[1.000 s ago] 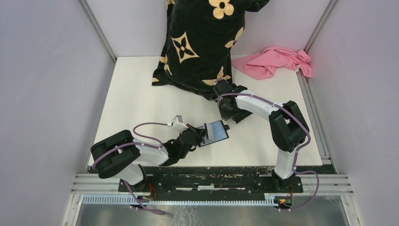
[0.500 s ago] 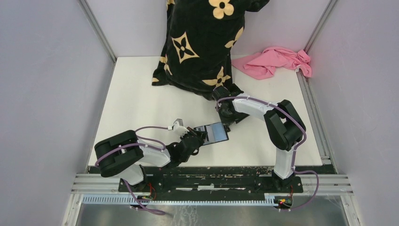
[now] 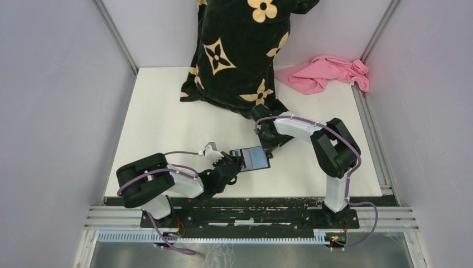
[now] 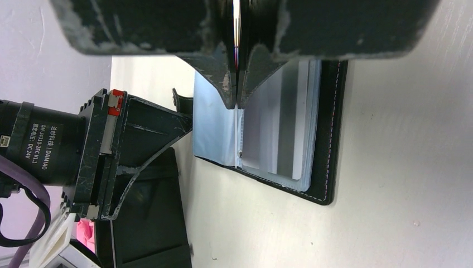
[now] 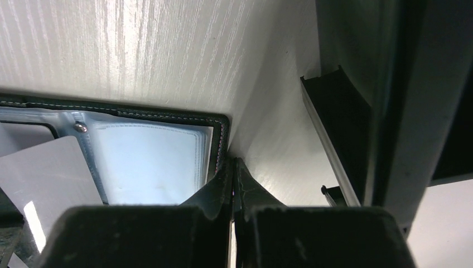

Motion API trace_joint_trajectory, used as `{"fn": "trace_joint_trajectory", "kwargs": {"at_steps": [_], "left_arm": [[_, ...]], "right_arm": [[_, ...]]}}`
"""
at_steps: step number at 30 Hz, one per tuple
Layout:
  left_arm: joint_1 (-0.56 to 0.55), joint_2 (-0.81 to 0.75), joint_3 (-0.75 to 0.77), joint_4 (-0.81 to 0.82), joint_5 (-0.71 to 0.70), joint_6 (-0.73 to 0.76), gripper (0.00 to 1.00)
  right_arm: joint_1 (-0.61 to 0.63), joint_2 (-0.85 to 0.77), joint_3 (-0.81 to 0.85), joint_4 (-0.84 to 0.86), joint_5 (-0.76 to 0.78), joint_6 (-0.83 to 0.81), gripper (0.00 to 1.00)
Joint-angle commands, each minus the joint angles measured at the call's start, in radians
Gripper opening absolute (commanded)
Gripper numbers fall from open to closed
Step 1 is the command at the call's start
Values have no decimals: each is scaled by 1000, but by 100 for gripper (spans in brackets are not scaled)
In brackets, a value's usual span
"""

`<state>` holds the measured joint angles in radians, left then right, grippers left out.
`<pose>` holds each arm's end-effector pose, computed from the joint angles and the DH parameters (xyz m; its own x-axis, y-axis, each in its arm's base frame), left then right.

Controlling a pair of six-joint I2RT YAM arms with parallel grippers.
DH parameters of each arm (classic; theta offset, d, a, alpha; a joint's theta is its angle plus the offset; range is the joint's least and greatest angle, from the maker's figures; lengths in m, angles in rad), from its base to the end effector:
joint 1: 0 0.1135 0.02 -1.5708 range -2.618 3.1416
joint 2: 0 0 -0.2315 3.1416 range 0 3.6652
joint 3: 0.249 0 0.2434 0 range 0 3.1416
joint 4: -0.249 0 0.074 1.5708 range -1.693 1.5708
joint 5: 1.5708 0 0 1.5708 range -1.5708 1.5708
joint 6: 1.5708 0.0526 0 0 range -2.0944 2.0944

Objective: Put the credit cards into the card holder
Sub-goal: Insert the credit card into the card holder.

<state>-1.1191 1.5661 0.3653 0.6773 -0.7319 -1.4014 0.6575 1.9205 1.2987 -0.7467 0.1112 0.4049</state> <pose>0.1443 -0.2169 0.0902 -0.4475 -0.7575 -0.4753 -0.1448 0.5859 -0.7974 0.2817 0.2101 0.1186 -0.9450 -0.2350 -0.2275 -0.2366 0.9714 -0.0208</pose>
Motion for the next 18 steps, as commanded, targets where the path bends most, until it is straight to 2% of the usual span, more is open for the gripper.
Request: {"fn": "trace_joint_trajectory", "kwargs": {"at_steps": [1, 9, 18], "left_arm": [[-5, 18, 17, 43, -40, 49, 3], [-4, 31, 4, 88, -29, 124, 3], [-4, 74, -43, 242, -22, 122, 3]], "right_arm": [[7, 16, 7, -3, 13, 21, 1], [11, 23, -1, 5, 12, 26, 1], [14, 32, -9, 6, 15, 22, 1]]}}
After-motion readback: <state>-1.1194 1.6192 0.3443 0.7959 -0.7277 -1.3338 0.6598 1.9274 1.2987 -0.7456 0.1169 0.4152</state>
